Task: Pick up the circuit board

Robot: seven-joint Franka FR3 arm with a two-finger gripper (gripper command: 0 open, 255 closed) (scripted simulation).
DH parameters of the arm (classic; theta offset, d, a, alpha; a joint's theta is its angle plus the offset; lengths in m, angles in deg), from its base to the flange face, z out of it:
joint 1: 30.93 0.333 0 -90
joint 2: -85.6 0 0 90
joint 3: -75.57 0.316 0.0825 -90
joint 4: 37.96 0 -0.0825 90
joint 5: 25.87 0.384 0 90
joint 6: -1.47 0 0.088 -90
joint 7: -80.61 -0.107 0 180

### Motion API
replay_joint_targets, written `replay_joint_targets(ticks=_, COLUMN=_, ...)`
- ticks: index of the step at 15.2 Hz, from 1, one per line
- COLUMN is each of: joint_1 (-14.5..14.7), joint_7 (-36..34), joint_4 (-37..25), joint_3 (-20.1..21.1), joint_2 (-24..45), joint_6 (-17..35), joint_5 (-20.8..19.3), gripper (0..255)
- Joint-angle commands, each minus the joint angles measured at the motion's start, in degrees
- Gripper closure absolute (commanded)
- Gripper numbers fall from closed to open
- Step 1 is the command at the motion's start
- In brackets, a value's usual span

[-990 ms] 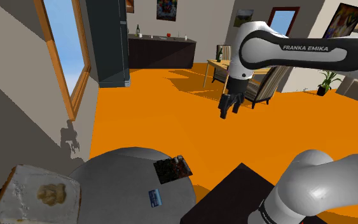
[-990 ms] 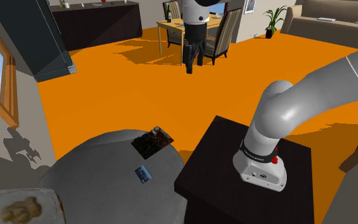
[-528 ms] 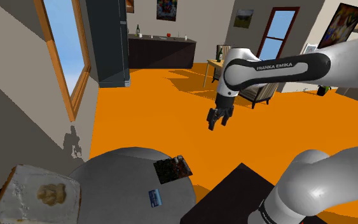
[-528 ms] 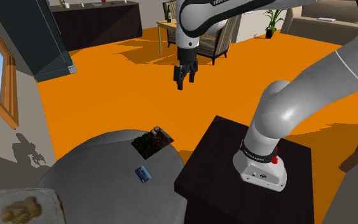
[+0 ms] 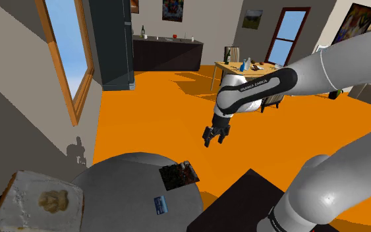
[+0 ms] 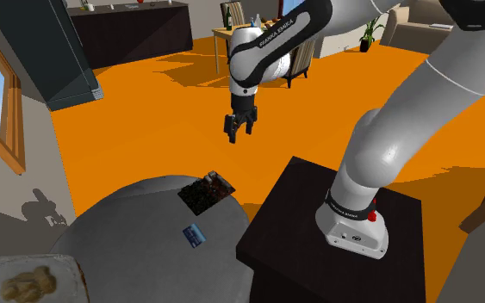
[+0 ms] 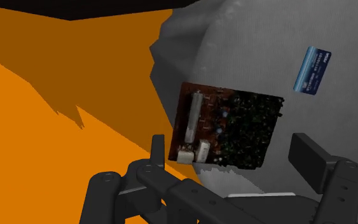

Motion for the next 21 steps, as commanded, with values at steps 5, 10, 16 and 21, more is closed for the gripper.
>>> replay_joint_targets(ticks=5, joint_1=2.6, joint_7=4.1, joint_4=-1.1, joint_3=-1.2, joint_2=14.2, joint_6=13.2, joint_5=8.5, gripper=0)
replay_joint_targets(ticks=10, joint_1=3.6, joint_7=11.1, joint_4=-5.2, joint_3=-0.2, joint_2=27.0, joint_6=21.1, joint_5=20.1, gripper=0)
replay_joint_targets(ticks=16, joint_1=1.1, joint_7=18.7, joint_4=-12.0, joint_3=4.3, joint_2=40.0, joint_6=26.6, joint_5=31.9, gripper=0)
replay_joint_targets(ticks=21, joint_1=-0.3, joint_7=22.0, joint_4=-13.6, joint_3=6.3, joint_2=44.4, joint_6=29.3, joint_5=35.2, gripper=0)
